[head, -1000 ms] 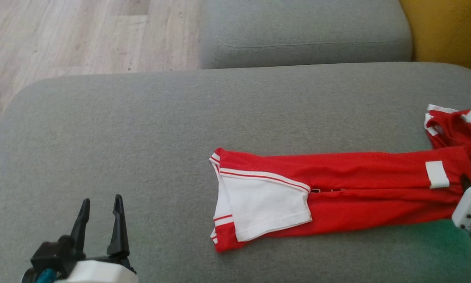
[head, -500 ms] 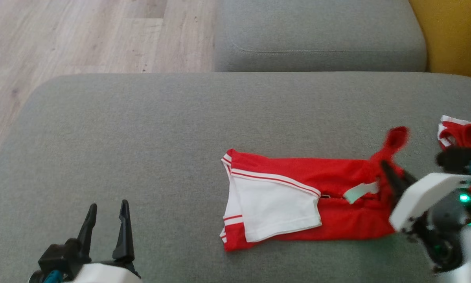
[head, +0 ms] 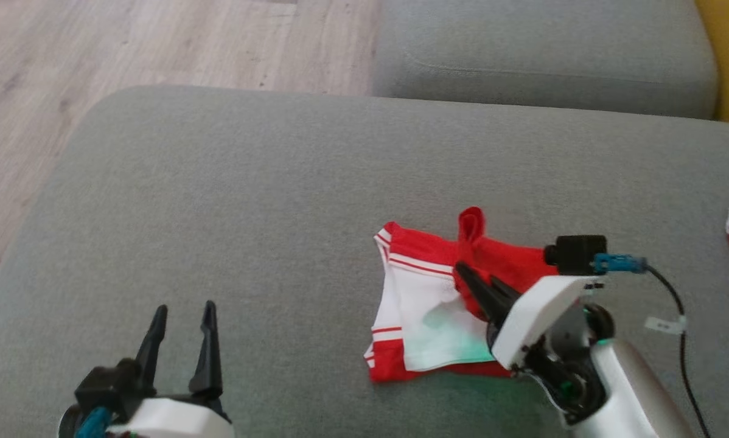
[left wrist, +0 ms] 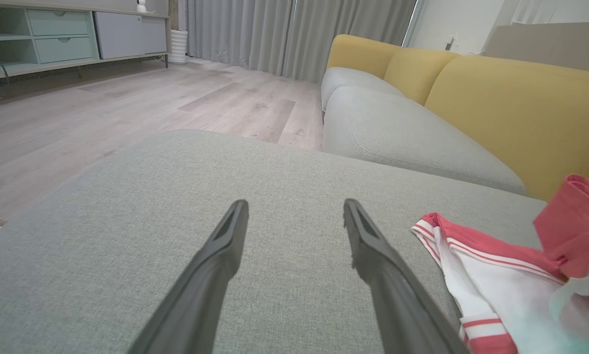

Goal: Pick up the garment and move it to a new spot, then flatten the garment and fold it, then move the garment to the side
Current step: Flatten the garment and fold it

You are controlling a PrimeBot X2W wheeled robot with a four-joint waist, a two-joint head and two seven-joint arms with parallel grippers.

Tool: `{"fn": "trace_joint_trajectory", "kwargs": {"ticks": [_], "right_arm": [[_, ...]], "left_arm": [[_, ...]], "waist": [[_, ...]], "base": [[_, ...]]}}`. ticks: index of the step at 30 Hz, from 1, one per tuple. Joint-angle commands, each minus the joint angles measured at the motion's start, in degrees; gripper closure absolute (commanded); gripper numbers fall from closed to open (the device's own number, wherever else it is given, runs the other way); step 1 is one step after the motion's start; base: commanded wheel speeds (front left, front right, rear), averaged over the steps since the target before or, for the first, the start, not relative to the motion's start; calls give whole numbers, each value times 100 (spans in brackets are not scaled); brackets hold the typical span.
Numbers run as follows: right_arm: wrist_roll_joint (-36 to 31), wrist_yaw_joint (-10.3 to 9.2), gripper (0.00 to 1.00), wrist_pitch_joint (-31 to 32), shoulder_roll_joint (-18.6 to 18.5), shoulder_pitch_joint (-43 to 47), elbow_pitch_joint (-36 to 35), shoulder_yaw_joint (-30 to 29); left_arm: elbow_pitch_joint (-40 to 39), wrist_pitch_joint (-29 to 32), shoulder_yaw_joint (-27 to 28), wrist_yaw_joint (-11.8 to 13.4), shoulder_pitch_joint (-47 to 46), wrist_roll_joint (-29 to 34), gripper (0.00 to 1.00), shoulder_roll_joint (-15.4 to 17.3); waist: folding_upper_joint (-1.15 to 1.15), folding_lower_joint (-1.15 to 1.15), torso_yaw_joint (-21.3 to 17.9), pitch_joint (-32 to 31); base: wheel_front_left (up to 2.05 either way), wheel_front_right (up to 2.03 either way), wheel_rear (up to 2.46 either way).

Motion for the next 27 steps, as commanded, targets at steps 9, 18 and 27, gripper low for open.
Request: {"fn": "trace_joint_trajectory", "kwargs": {"ticks": [9,18,27], "right_arm": [[654,37,100,-905,28,-1091,1357,765],[1130,37,0,-1358,29,-1484,2228,1531],[1149,37,0,-2329,29,-1772,2004,1393]], "left_arm": [[6,23,76,-90,-580,101,0,-78],[147,-21,63,-111,-530,68,0,-100],[140,-57,18,-126,-541,80,0,-147]], "waist": [[0,0,423,149],[0,0,370,51],[0,0,-24,-20]], "base": [[0,0,0],[0,0,0],[0,0,0]]}}
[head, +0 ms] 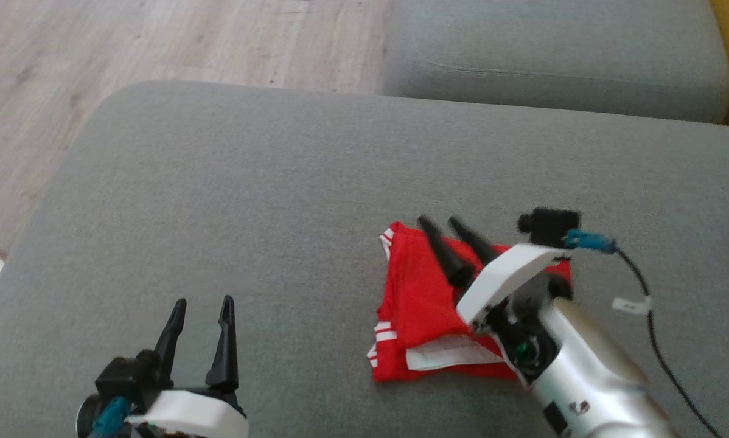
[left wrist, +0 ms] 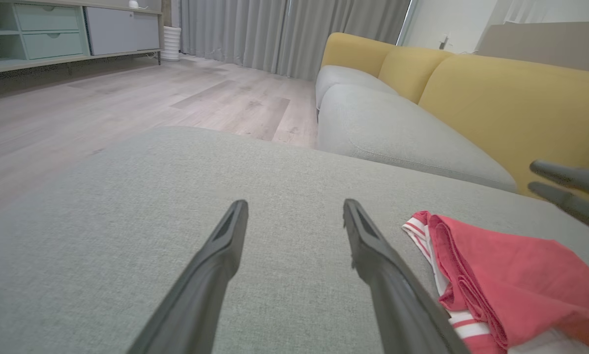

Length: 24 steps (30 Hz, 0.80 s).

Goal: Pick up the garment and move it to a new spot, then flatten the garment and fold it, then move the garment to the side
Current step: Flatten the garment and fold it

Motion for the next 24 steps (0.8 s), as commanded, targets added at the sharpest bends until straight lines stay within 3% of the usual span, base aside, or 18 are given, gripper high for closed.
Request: {"fn": "trace_joint_trajectory", "kwargs": {"ticks": [1,8,18,24], "right_arm": [[-325,39,0,-273,34,-322,-184,-160],[-2030,39,0,-742,-97,-118,-419,-1132],[-3518,39,0,-769,-83,1018,-1628,-2200],[-3992,39,0,-772,7,1887,-2345,-2682]], "left_arm": [[-151,-74,207,-14,-278,46,0,31],[-114,-101,94,-68,-420,121,0,-86],[128,-196,43,-141,-550,169,0,-308],[291,-273,116,-203,-362,134,0,-421]], "waist": [[0,0,-151,-25],[0,0,-442,-77],[0,0,-739,-206],[0,0,-838,-350]], "base": [[0,0,0],[0,0,0],[0,0,0],[0,0,0]]}}
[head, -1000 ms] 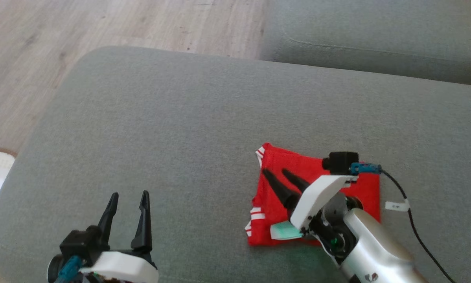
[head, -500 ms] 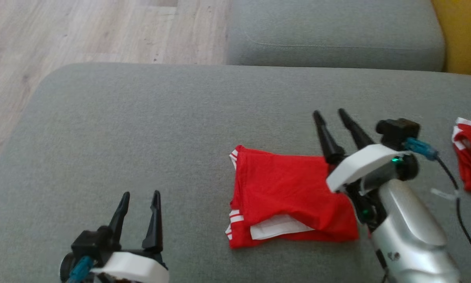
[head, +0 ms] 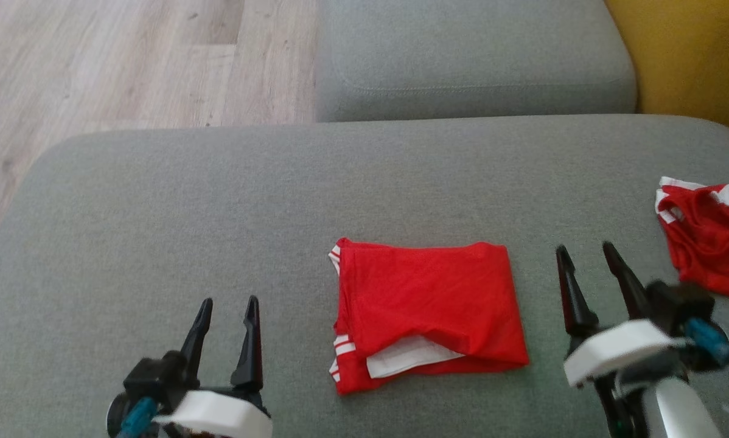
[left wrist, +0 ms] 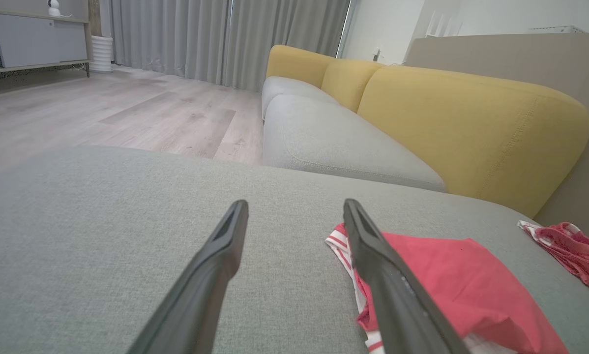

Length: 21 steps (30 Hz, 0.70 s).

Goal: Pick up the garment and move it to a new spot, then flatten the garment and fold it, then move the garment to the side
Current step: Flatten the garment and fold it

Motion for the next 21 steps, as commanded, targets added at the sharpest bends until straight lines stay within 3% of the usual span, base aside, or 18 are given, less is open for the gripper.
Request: {"fn": "trace_joint_trajectory", "kwargs": {"ticks": [1,10,21], "right_arm": [[-54,39,0,-58,20,-116,-270,75],[-27,39,0,-264,36,586,-579,-159],[40,39,0,-293,37,749,-502,-82]], "left_arm": [[-125,-74,288,-19,-134,21,0,32],[-62,-115,520,-92,254,100,0,18],[19,-121,678,-95,439,225,0,80]], "waist": [[0,0,-21,-42],[0,0,-39,-235],[0,0,-84,-298]], "base": [[0,0,0],[0,0,0],[0,0,0]]}}
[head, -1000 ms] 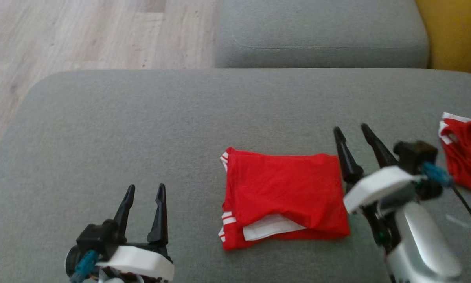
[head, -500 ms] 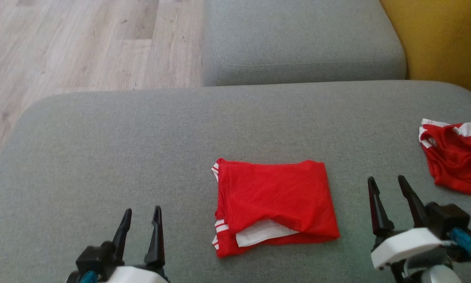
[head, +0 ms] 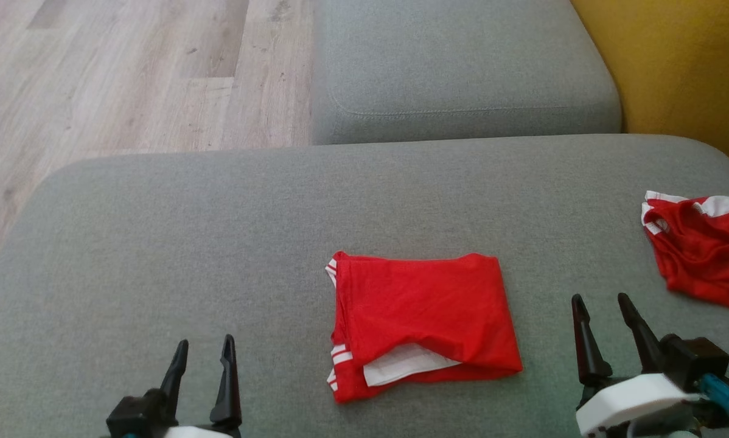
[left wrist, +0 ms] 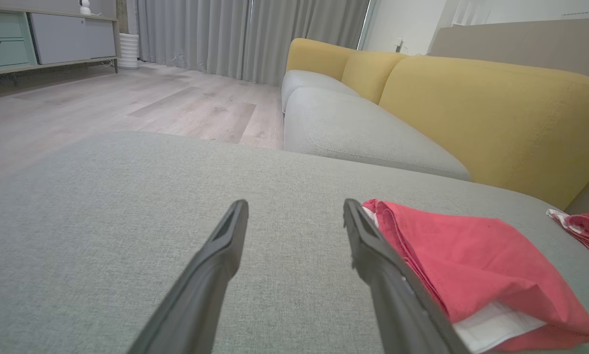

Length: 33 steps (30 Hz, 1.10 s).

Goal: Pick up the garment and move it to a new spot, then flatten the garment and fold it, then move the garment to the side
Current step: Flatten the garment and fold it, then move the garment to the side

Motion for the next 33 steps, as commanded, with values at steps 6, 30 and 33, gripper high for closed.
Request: {"fn": "trace_joint_trajectory", "kwargs": {"ticks": [6,30,33], "right_arm": [[19,39,0,-40,-31,-203,-125,160],[-259,39,0,1337,-30,-1469,319,-103],[-322,39,0,1752,-30,-1746,721,-186]], "left_arm": [[-103,-76,289,-43,-242,85,0,98],[-194,-34,222,-96,-430,192,0,92],[-201,-16,180,-112,-479,213,0,79]], "waist": [[0,1,2,11],[0,1,389,302],[0,1,567,395]], "base": [[0,0,0],[0,0,0],[0,0,0]]}}
